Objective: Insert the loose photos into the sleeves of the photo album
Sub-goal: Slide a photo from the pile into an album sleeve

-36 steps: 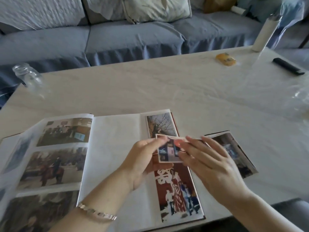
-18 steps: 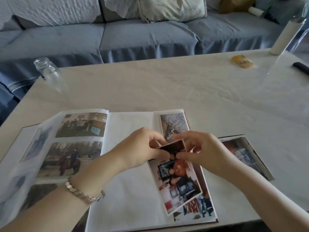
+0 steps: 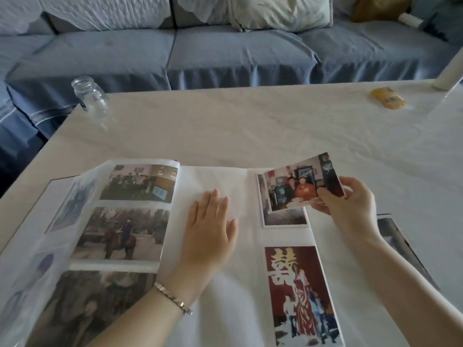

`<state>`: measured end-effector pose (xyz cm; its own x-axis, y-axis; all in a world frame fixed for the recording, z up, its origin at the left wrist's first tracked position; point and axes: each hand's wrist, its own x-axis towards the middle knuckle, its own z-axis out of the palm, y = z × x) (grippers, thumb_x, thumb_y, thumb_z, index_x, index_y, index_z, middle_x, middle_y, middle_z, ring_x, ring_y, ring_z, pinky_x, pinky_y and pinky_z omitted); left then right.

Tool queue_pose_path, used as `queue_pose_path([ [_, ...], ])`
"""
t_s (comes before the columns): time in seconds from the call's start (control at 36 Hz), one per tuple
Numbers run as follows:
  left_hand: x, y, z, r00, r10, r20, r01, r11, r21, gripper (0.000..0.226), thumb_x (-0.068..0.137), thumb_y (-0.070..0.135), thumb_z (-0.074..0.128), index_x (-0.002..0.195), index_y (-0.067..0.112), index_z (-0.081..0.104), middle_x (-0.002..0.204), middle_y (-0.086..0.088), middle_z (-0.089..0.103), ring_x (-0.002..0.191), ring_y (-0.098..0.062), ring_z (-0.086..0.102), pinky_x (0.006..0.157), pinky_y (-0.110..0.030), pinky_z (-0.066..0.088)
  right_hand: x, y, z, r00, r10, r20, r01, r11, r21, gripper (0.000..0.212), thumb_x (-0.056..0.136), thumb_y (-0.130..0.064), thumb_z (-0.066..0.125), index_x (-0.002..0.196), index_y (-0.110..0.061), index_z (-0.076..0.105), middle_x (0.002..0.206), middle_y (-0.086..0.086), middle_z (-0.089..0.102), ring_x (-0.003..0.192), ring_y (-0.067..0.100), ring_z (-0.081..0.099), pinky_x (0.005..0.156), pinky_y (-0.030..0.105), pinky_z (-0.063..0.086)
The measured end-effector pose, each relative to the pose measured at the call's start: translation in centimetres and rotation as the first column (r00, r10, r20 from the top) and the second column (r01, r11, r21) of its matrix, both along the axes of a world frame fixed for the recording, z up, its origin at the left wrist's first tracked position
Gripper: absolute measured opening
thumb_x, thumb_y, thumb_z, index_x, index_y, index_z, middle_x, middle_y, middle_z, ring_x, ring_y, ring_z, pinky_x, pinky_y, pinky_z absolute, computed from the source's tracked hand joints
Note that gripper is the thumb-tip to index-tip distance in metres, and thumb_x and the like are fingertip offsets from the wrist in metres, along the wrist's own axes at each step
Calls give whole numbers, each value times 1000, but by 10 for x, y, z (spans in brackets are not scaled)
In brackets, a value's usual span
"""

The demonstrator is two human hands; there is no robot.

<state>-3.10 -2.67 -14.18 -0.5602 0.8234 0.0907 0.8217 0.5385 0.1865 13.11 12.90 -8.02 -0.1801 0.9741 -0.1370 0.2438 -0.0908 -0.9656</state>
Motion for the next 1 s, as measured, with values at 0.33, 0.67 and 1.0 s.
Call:
queue_pose_path([
  [0.33,-2,0,-7,1000,-8,-21,9,1000,30,52,87,37,35,122,9,62,132,-14,56,124,-31,52,105,-39,21,-39,-20,-28,994,-62,88,58,997,46,12,95,-12,49,105,-14,44,85,1,57,69,13,53,51,23,36],
  [0.67,-2,1,-9,999,23,-37,-21,999,45,53,86,39,36,124,10,61,132,-14,56,124,-29,51,104,-39,22,-41,-41,-32,944,180,278,-214,972,99,10,93,-7,48,97,-10,57,88,-1,65,69,10,63,48,10,46],
  [1.0,-1,-1,-5,1000,12,12,-12,1000,8,58,89,41,28,131,11,54,143,-12,45,135,-25,39,109,-37,14,-48,-11,-22,903,362,233,-311,922,-230,13,94,1,44,101,1,55,67,8,63,46,11,60,47,19,53],
])
